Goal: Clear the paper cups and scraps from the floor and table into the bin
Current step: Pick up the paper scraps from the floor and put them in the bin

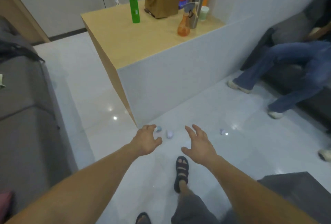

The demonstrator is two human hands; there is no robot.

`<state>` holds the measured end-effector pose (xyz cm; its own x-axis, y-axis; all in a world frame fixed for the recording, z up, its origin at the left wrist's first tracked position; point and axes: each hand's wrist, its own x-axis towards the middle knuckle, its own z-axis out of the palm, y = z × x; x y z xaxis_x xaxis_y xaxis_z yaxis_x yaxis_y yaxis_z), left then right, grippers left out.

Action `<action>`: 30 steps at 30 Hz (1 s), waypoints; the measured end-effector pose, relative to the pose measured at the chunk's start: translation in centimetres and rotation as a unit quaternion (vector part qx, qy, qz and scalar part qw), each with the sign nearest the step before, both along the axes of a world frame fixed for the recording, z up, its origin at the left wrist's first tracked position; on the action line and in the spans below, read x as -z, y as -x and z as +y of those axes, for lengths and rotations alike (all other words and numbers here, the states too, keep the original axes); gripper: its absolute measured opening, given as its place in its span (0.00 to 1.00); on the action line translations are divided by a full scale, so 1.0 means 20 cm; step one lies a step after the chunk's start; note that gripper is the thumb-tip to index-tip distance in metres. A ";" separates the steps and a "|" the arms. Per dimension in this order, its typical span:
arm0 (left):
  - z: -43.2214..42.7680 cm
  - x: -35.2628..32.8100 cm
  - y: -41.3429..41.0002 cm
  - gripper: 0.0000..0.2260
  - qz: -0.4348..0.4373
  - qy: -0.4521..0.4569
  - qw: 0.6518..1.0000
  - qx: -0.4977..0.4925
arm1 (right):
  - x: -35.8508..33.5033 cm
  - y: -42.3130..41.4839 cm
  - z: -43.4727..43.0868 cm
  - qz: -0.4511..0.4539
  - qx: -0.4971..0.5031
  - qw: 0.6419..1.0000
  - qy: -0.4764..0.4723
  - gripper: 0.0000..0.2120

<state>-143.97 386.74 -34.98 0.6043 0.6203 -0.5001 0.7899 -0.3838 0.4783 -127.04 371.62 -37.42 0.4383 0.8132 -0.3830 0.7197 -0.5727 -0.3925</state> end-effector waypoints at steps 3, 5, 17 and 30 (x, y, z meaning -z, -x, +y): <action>0.16 0.16 -0.15 0.30 0.033 0.024 0.999 -0.029 | 0.19 -0.20 0.23 0.028 -0.010 0.999 0.018 0.40; 0.26 0.30 -0.25 0.29 0.058 0.038 0.996 -0.048 | 0.36 -0.34 0.38 0.049 -0.019 0.998 0.034 0.39; 0.65 2.00 -0.71 0.29 0.098 0.156 0.968 -0.170 | 2.10 -0.81 1.05 0.081 -0.096 0.983 0.131 0.40; 0.70 3.43 -0.65 0.29 0.036 0.182 0.958 -0.219 | 3.66 -0.81 1.24 0.017 -0.103 0.986 0.127 0.36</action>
